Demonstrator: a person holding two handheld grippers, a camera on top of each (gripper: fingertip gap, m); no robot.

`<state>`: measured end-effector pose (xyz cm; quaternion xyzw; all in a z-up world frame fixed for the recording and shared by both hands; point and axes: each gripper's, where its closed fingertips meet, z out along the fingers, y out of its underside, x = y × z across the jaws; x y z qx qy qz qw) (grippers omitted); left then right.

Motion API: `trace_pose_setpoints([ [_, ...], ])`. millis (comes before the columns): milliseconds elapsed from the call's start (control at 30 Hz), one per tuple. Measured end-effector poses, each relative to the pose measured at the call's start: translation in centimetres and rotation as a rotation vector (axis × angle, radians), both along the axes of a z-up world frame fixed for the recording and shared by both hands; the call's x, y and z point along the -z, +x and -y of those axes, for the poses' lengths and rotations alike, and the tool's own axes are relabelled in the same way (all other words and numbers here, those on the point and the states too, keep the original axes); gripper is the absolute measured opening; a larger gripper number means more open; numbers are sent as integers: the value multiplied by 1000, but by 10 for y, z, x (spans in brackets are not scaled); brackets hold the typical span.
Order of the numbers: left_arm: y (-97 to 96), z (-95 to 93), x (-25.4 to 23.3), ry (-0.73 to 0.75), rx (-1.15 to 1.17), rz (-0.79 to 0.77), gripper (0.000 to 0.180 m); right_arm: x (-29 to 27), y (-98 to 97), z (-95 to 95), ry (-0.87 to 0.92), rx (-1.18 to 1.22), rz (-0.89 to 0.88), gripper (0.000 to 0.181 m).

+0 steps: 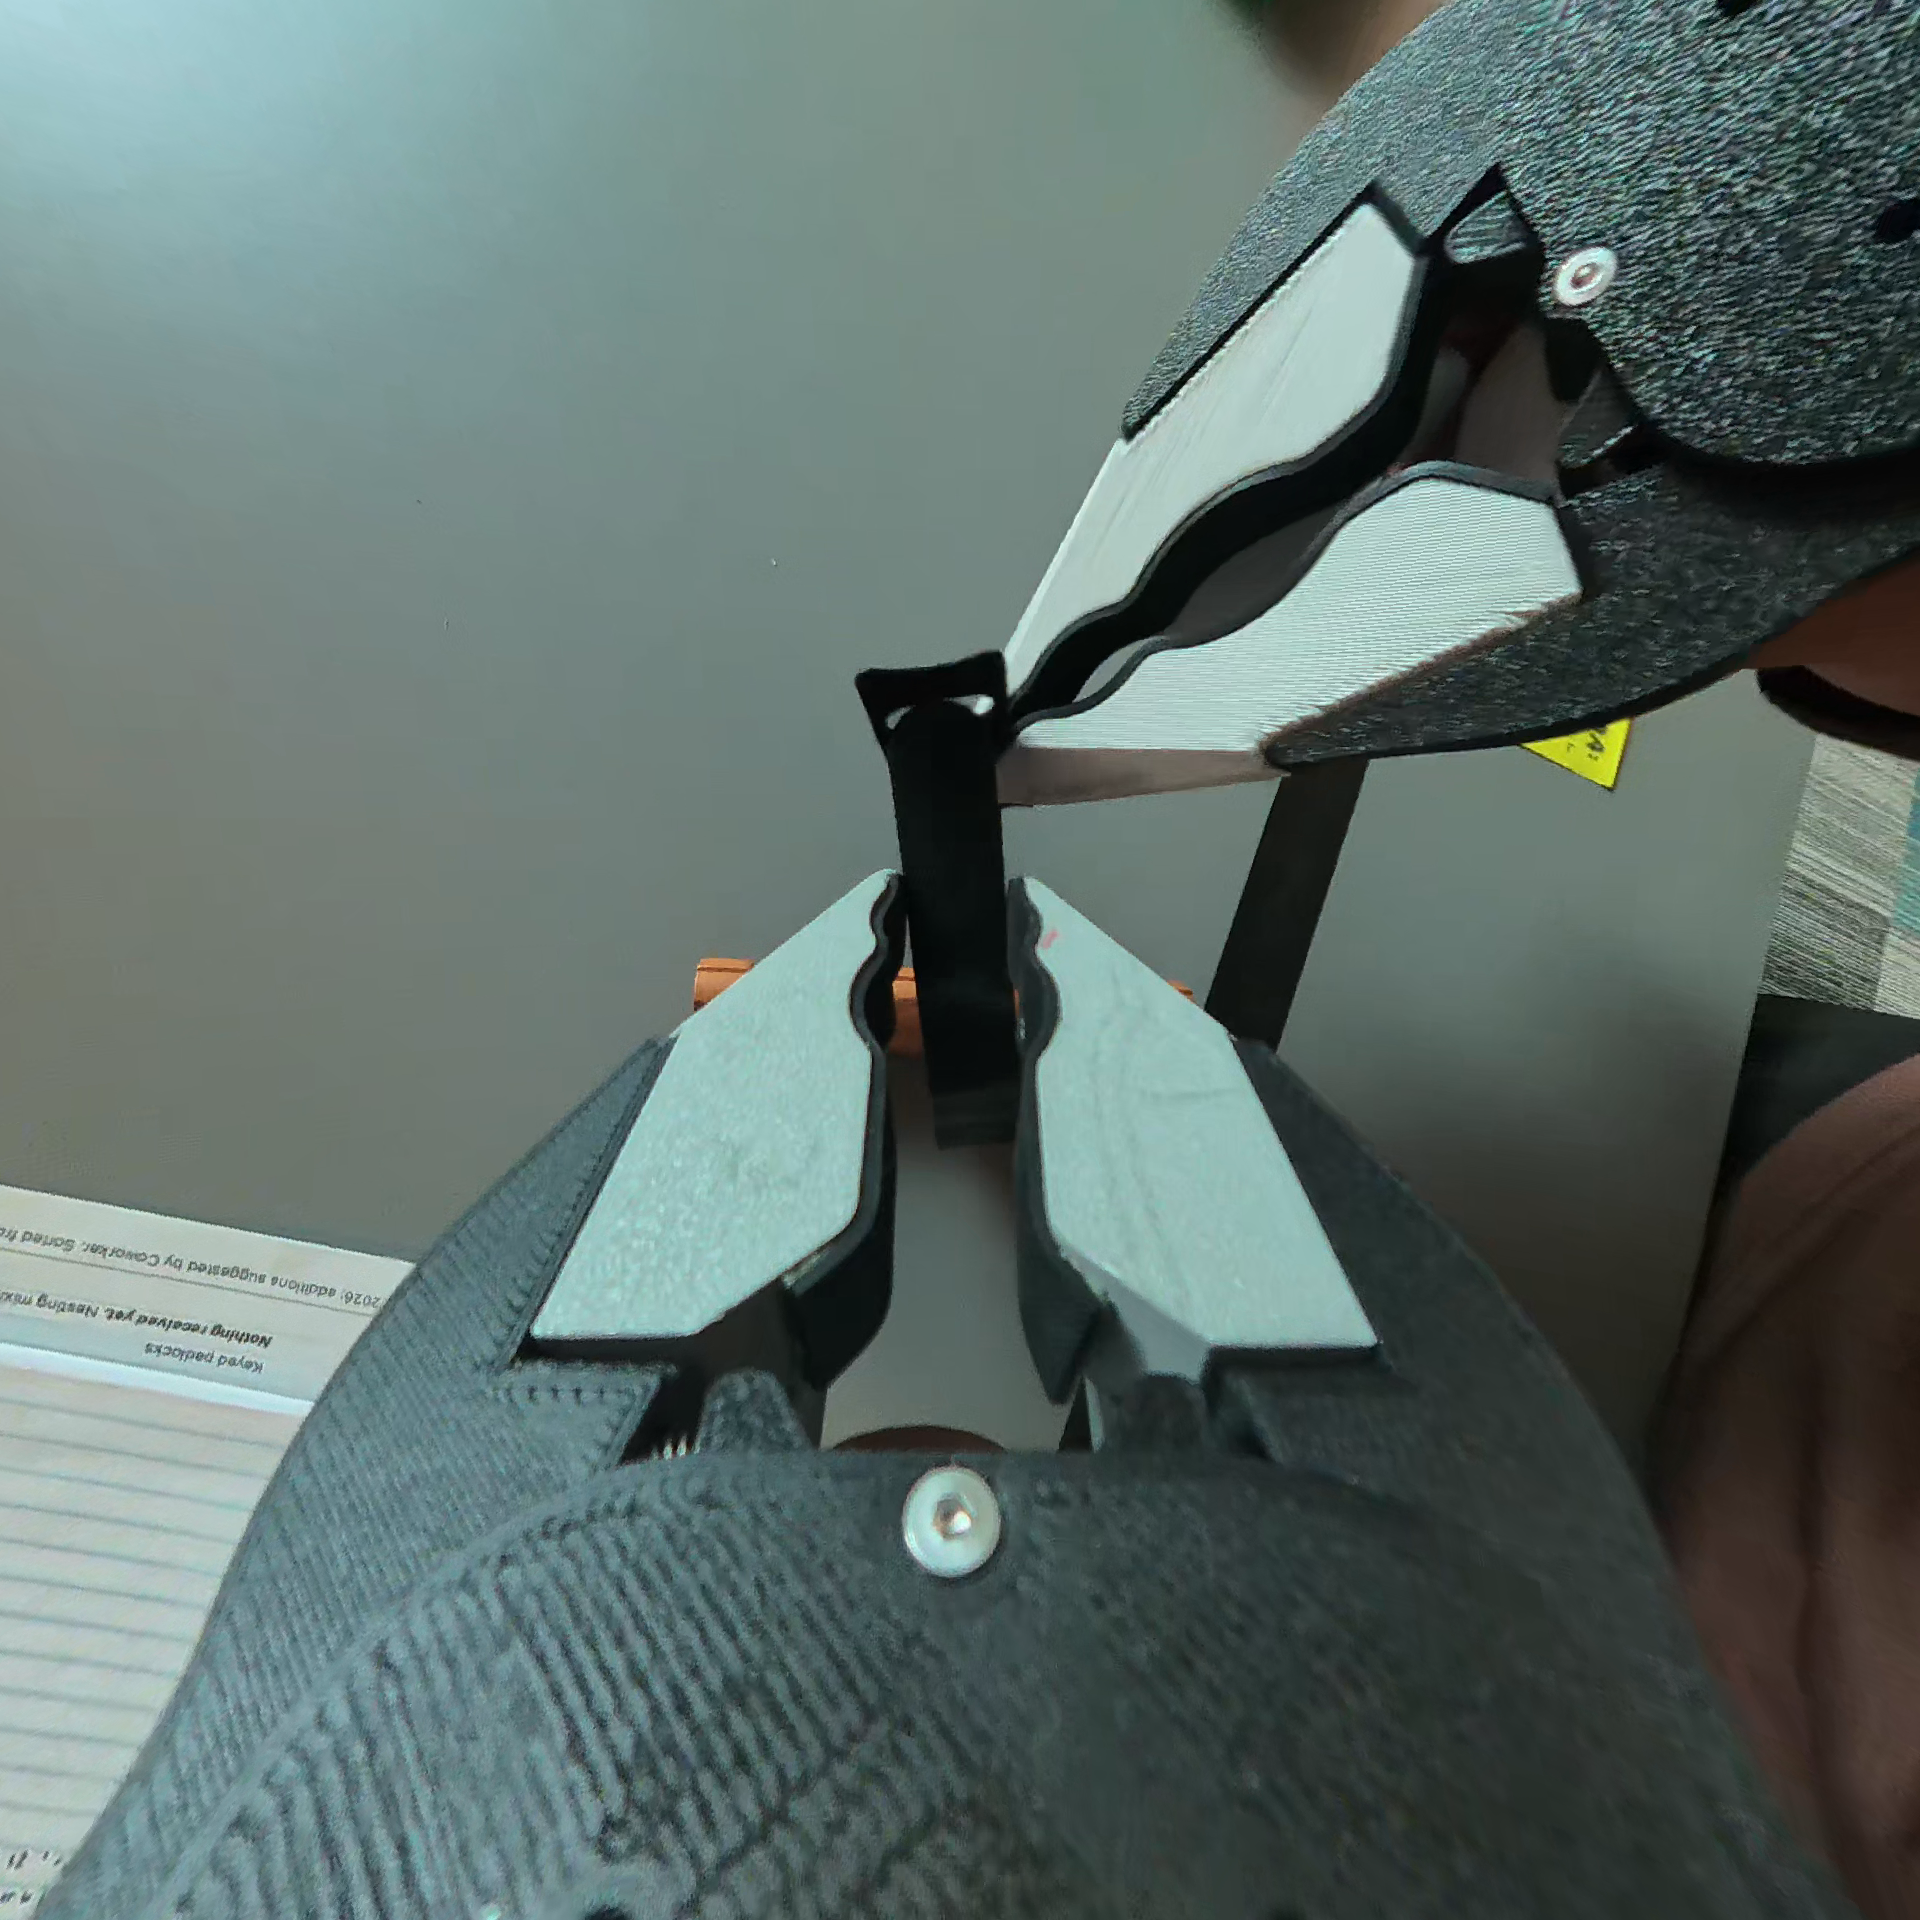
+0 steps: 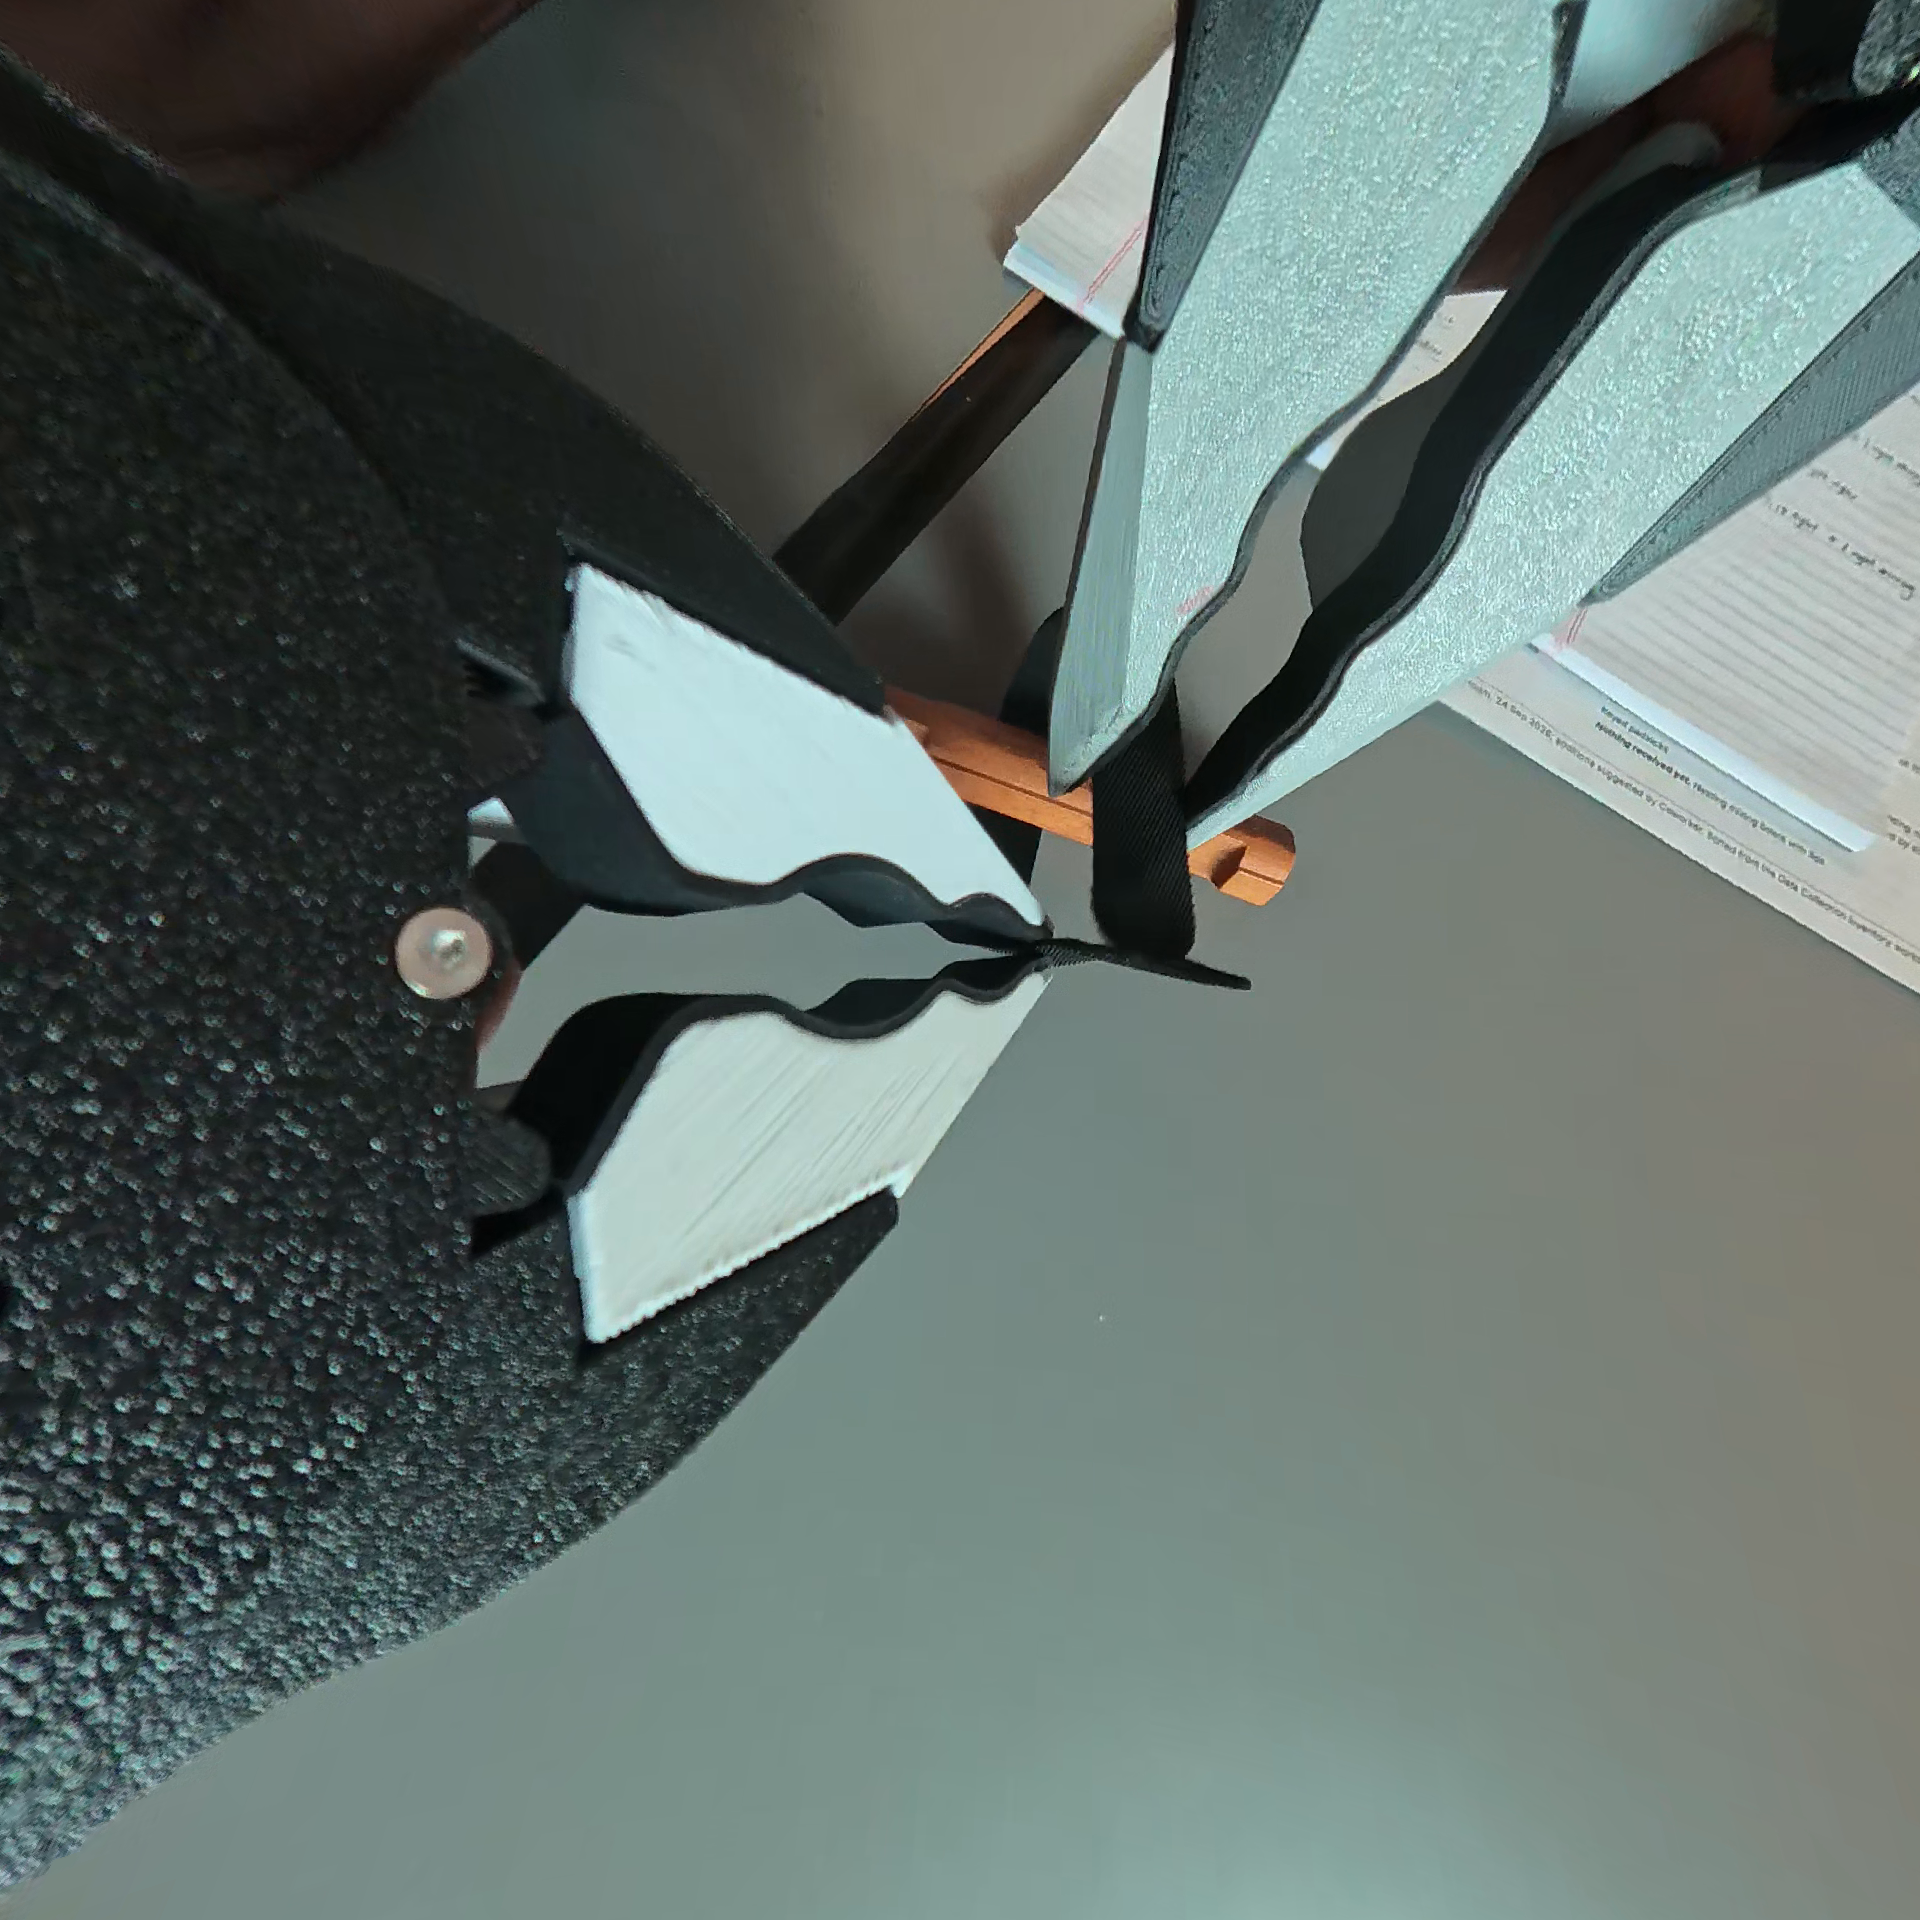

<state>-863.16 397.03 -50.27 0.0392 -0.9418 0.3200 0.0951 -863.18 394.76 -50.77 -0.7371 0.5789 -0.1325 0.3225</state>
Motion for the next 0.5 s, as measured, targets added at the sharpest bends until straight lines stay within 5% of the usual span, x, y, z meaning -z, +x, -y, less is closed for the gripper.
trace_pose_setpoints([
  [500,-5,-2,-2,-35,29,-14,17,2,-7,-13,-251,-187,24,0],
])
